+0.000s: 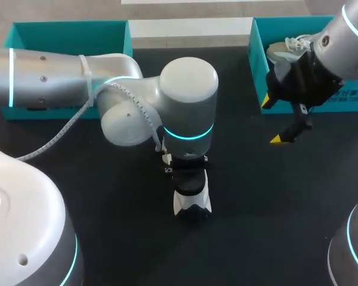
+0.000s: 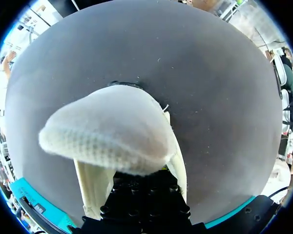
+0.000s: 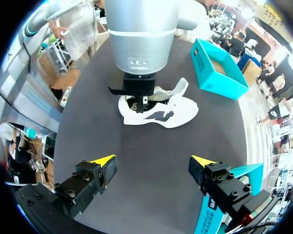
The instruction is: Take the shoe out of the shoebox, open the shoe tongue, remove and reinsert the insole, then place the shoe into the shoebox
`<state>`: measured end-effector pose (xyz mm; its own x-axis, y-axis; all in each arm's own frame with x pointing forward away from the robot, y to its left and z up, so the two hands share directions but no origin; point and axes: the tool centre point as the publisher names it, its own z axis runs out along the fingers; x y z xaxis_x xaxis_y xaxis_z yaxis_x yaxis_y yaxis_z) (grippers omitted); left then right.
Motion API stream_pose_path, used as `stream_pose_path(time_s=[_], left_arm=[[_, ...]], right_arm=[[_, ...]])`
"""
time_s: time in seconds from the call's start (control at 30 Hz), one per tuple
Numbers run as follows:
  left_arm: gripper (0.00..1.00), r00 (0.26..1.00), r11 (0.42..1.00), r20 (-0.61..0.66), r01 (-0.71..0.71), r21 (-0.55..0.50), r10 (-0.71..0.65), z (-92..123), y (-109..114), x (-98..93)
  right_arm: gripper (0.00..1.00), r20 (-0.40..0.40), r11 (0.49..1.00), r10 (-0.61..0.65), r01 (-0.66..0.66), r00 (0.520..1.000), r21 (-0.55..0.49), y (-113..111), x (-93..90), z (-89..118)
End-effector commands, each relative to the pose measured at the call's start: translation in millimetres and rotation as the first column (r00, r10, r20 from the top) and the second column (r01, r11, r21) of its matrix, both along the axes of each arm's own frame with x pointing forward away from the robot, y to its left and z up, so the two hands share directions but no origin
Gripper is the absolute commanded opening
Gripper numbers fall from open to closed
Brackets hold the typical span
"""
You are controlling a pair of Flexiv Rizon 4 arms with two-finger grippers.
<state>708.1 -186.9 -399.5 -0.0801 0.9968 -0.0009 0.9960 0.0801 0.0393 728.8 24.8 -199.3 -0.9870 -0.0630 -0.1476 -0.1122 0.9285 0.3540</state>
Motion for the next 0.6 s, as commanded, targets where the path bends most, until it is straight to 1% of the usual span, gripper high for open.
stream_pose_path(time_s=[0.03, 0.3, 0.4, 0.53, 0.6], left_arm=[[0.0, 1.0, 1.0, -0.004, -0.004, 0.0, 0.004, 10.2, -2.0, 3.5], [0.0, 0.999, 1.0, 0.05, 0.004, -0.003, -0.003, 42.2, -1.0, 16.7], [0.0, 0.996, 1.0, 0.091, 0.009, -0.002, -0.009, 53.1, -0.9, 23.9], [0.0, 0.99, 1.0, 0.143, -0.005, -0.008, 0.006, 60.7, 0.1, 34.7], [0.0, 0.984, 1.0, 0.177, -0.015, 0.009, 0.013, 60.6, 1.4, 38.9]], right_arm=[[1.0, 0.0, 1.0, -0.001, 0.001, 1.0, -0.002, 1.0, 0.6, -1.4], [1.0, 0.0, 1.0, -0.001, 0.001, 1.0, -0.002, 1.0, 0.6, -1.4], [1.0, 0.0, 1.0, -0.001, 0.001, 1.0, -0.002, 1.0, 0.6, -1.4], [1.0, 0.0, 1.0, -0.001, 0.001, 1.0, -0.002, 1.0, 0.6, -1.4], [1.0, 0.0, 1.0, -0.001, 0.001, 1.0, -0.002, 1.0, 0.6, -1.4]])
